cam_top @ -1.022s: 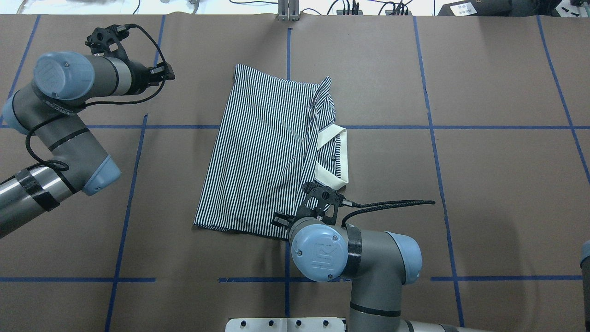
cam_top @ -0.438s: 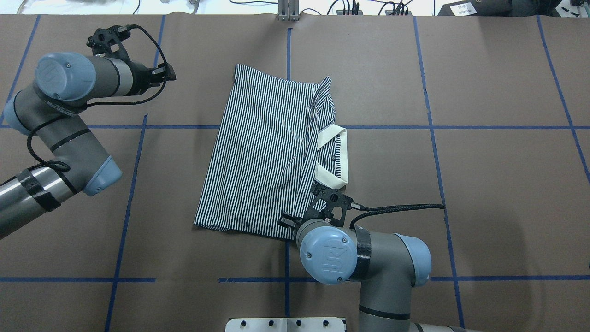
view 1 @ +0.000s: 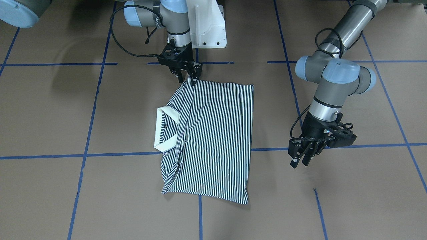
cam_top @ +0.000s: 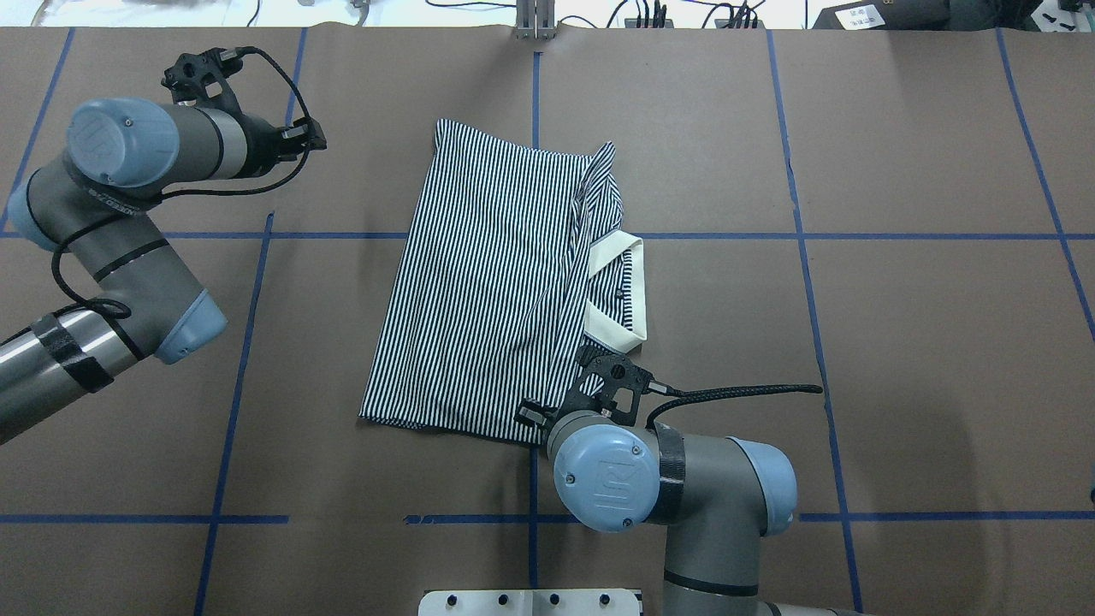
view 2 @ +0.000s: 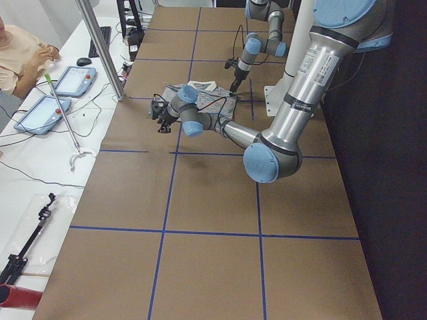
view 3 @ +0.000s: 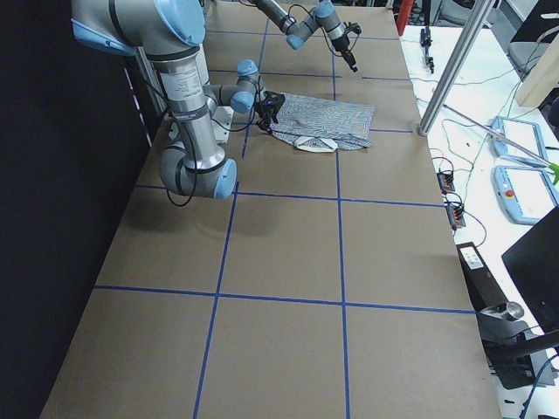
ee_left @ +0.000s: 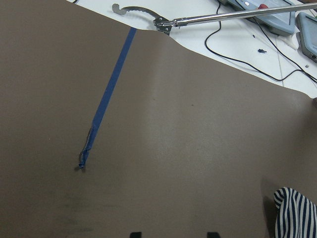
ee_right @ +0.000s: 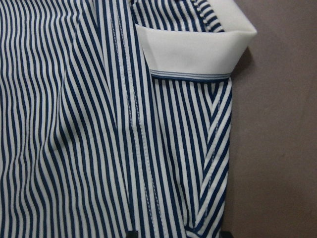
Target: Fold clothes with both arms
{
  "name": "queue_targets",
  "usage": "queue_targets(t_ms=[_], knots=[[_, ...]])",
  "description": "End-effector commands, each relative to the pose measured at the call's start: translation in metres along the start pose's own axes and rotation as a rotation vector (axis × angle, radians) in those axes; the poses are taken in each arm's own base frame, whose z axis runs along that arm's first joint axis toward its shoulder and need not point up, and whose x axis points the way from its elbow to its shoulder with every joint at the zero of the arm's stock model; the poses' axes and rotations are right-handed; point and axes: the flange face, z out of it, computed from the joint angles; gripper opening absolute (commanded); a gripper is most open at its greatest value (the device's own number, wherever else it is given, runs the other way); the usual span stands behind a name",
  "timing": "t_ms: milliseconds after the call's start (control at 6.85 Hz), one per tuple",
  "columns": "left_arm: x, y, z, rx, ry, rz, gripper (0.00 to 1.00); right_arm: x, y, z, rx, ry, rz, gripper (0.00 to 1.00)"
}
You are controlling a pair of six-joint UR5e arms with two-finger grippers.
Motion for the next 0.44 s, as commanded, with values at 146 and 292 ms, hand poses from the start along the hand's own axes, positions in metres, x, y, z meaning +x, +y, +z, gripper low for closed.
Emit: queue_targets(t_ms=[146,292], knots=[[0.0029,0.0005,0.0006,-0.001,0.001,0.002,0.54,0.0015,0.0006,0.0041,0.002,0.008,-0.001,0.46],[0.0038,0.0003,0.0005,-0.001,0.001,0.003,0.54,0.0015,0.0006,0.0041,0.002,0.008,-0.001,0.4]])
